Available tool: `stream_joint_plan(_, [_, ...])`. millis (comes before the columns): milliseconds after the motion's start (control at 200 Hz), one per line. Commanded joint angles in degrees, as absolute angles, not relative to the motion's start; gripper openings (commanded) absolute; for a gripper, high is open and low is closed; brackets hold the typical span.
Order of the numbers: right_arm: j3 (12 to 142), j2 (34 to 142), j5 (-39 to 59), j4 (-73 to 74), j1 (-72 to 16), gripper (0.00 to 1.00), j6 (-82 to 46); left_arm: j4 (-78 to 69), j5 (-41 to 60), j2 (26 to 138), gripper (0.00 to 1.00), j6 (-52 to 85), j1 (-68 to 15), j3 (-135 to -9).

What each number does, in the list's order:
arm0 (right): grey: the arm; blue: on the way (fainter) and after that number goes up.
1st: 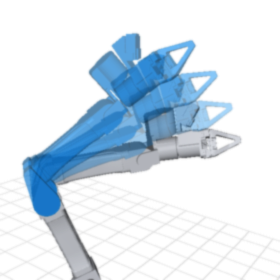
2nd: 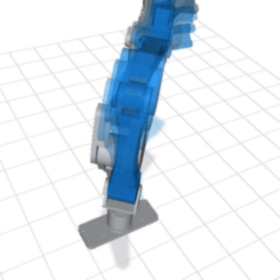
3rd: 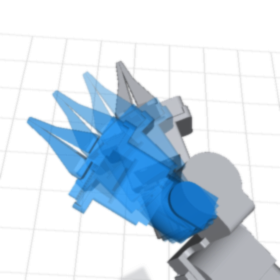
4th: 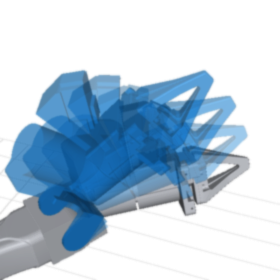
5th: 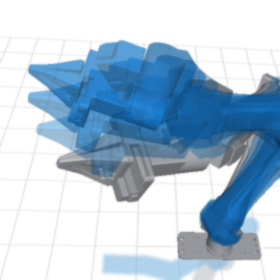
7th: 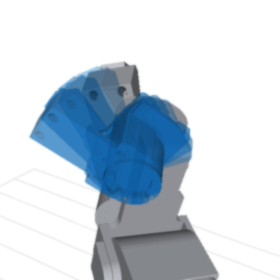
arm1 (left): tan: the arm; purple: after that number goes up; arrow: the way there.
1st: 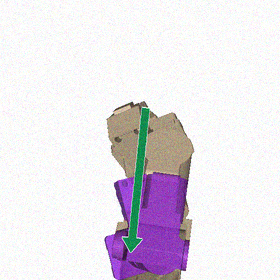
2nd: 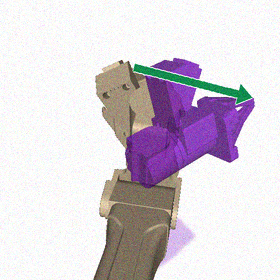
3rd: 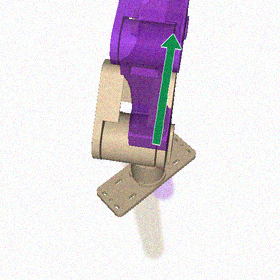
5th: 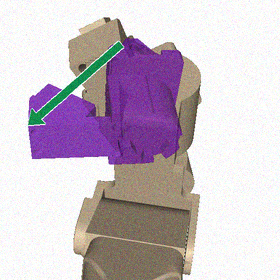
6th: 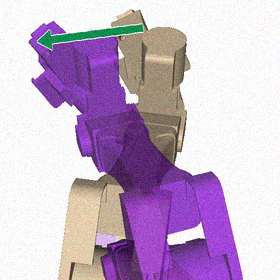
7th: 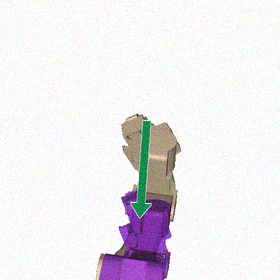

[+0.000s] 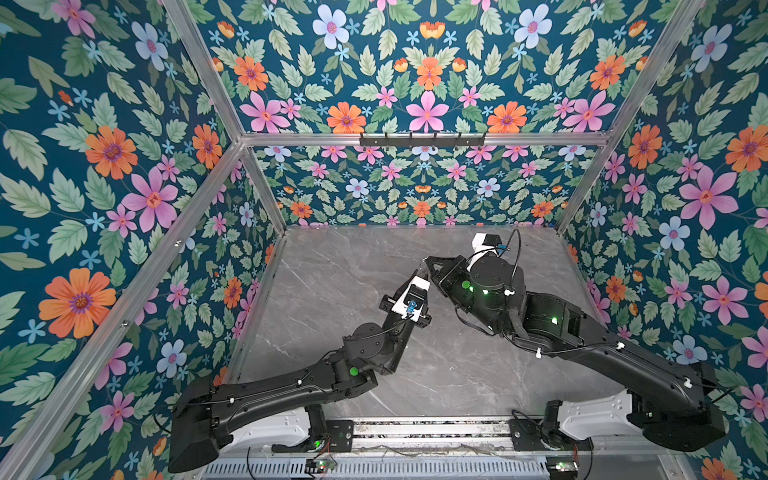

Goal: Remove the keys from the keyring

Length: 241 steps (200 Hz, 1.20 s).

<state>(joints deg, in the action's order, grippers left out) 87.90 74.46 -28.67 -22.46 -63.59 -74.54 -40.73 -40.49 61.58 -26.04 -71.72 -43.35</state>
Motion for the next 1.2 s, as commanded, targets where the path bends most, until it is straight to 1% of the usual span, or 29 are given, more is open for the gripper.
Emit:
stream_joint_plan(0, [88.2,74.3,-28.8,-19.9,-63.7,0.00,-73.3,-43.1,-42.0,62.0,0.30,-26.5,-71.7,-43.4])
stream_joint_plan(175, [88.5,74.8,-28.4,-19.9,-63.7,0.00,-72.9,-43.3,-41.1,62.9,0.35,-26.6,-71.8,-43.8])
stream_joint_plan(290, [88.7,75.0,-28.5,-20.1,-63.7,0.00,-72.8,-44.7,-40.9,62.7,0.36,-27.1,-71.8,-43.8])
stream_joint_plan(1050, [90.2,77.3,-24.5,-18.8,-63.7,0.00,-72.5,-47.5,-42.8,64.2,0.35,-30.4,-71.6,-43.7])
stream_joint_plan(1200, [90.4,77.7,-23.7,-18.4,-63.8,0.00,-72.3,-47.4,-42.8,64.0,0.31,-30.8,-71.5,-43.8])
